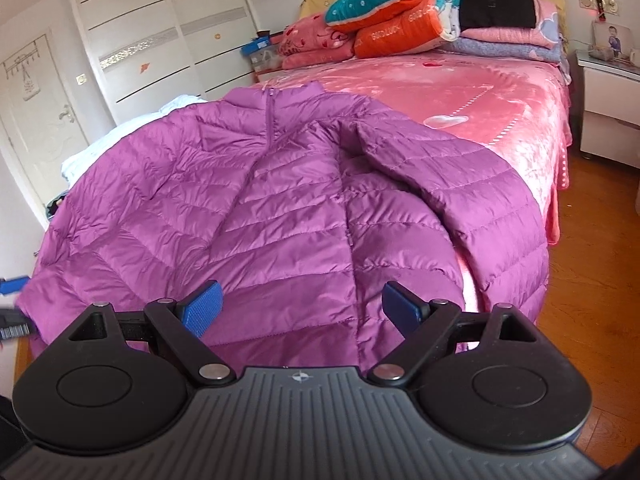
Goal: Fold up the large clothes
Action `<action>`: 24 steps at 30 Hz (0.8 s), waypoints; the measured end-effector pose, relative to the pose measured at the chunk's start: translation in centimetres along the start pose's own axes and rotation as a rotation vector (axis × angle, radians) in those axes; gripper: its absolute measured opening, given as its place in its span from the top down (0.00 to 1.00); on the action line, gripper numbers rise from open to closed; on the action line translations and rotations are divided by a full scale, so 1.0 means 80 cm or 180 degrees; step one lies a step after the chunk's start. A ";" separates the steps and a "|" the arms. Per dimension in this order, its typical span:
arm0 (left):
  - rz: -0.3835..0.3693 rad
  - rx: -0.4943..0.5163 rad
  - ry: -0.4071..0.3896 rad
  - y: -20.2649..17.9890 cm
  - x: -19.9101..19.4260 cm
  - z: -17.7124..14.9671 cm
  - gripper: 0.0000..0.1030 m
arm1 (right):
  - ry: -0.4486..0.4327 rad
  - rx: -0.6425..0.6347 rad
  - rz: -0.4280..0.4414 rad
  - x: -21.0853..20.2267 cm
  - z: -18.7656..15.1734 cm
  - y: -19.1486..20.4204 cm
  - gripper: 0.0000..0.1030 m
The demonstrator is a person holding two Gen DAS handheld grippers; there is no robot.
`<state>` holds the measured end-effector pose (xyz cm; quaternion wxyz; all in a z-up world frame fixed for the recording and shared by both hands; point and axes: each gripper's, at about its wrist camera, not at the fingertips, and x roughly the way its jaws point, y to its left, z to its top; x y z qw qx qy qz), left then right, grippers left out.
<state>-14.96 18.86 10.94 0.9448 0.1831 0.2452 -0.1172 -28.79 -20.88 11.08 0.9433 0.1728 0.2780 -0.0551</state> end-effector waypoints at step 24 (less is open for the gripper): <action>0.0419 -0.0436 0.0424 0.009 0.100 0.000 0.24 | 0.0394 -0.1500 -0.0057 0.020 -0.044 0.053 0.00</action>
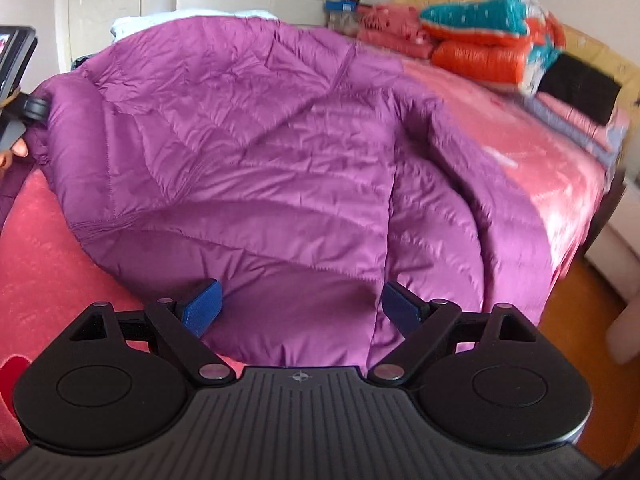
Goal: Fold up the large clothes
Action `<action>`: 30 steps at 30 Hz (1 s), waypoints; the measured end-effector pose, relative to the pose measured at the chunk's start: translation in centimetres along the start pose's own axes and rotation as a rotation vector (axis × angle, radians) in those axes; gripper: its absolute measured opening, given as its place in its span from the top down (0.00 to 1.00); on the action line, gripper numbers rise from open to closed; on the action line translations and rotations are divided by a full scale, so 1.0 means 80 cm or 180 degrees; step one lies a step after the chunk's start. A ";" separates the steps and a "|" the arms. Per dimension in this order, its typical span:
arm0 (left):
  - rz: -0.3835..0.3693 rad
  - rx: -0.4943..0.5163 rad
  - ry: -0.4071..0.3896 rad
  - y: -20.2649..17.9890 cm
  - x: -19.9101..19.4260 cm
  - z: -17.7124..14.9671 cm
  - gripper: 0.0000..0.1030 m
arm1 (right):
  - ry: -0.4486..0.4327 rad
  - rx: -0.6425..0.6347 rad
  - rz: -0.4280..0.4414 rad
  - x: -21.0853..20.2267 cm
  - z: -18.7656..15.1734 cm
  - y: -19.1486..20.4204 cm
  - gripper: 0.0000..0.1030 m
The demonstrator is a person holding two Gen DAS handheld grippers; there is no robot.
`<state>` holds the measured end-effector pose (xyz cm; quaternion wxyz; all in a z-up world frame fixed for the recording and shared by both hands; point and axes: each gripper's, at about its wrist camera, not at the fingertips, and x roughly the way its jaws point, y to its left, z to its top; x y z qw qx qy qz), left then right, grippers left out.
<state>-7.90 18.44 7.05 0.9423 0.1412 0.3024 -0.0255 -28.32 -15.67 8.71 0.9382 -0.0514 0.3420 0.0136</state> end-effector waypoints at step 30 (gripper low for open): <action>-0.0085 0.0307 0.0121 -0.025 0.015 -0.010 0.59 | 0.0203 0.0332 -0.1110 0.060 0.006 -0.088 0.08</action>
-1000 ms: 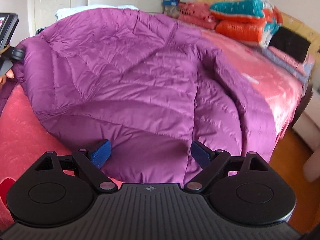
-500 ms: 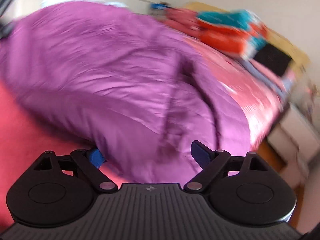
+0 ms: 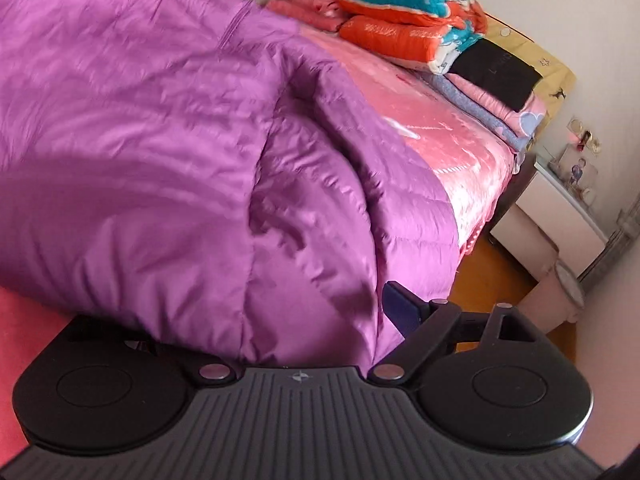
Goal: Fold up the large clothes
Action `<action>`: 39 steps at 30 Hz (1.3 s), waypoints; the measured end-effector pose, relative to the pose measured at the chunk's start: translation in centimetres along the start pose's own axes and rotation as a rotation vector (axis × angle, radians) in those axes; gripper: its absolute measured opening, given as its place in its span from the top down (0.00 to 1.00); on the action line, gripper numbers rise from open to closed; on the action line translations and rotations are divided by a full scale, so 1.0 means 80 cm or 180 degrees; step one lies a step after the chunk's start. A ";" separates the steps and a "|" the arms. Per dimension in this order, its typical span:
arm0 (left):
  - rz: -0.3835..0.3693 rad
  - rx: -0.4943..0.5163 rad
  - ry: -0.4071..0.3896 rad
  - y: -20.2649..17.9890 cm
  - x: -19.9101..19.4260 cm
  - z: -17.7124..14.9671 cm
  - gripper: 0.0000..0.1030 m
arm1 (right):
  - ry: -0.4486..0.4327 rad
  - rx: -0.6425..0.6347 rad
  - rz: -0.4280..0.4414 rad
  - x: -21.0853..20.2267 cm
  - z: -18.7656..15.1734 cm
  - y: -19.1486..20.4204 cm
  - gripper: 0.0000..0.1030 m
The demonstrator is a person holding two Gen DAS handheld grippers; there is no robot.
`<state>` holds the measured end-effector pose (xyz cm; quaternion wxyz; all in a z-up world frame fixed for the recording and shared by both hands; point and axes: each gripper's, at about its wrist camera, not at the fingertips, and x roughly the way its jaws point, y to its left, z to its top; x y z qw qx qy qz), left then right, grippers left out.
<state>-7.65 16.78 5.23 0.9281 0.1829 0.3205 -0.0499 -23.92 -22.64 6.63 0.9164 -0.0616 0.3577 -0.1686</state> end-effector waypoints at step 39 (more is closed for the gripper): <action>-0.0723 0.0378 0.0172 0.052 -0.149 -0.033 0.89 | -0.0019 0.0722 0.0007 -0.120 -0.002 -0.068 0.51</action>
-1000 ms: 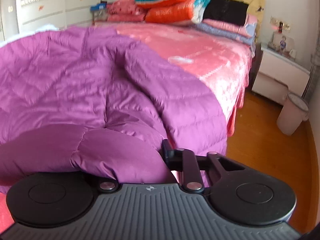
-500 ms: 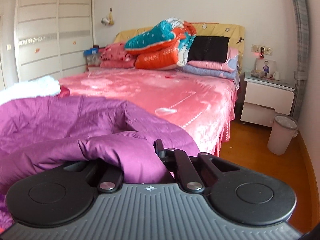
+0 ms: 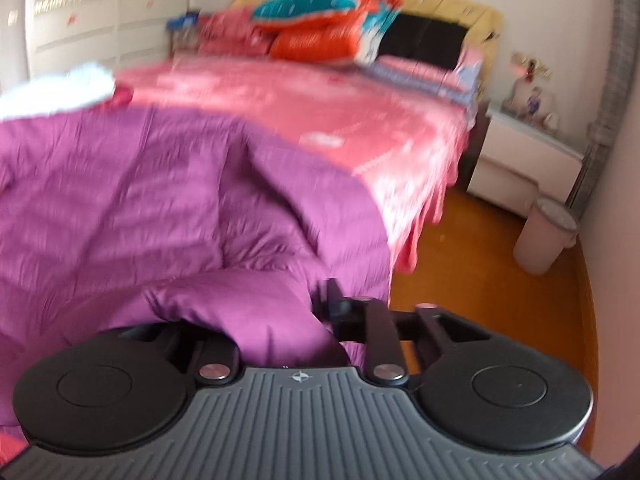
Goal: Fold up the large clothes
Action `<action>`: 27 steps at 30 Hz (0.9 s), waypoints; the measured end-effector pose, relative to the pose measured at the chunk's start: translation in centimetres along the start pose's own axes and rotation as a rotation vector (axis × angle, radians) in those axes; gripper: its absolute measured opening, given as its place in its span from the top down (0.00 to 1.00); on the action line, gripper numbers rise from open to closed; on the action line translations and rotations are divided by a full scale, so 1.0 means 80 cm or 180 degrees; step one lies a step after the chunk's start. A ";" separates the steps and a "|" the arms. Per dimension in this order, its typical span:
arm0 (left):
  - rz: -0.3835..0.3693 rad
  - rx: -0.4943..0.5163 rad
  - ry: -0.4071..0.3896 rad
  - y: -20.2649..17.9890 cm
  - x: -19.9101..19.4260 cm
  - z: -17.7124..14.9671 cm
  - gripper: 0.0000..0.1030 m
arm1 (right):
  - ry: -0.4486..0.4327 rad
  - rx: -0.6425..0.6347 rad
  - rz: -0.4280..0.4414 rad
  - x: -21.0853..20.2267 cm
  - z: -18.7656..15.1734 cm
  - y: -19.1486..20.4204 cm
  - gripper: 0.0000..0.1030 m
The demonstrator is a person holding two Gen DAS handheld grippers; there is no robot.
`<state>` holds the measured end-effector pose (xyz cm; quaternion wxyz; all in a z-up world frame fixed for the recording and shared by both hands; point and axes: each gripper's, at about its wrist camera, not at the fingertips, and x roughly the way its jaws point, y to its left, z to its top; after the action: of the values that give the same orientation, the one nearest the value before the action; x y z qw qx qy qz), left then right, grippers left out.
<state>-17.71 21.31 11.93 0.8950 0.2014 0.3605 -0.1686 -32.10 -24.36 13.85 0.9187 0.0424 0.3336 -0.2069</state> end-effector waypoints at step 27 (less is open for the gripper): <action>-0.0930 -0.0913 -0.0815 -0.003 -0.173 0.066 0.44 | -0.0629 0.0976 0.1015 -0.098 0.051 -0.026 0.00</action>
<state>-24.20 20.68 25.21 0.9190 -0.0051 0.2897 -0.2675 -35.91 -24.36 22.09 0.9508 0.2131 0.1960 -0.1105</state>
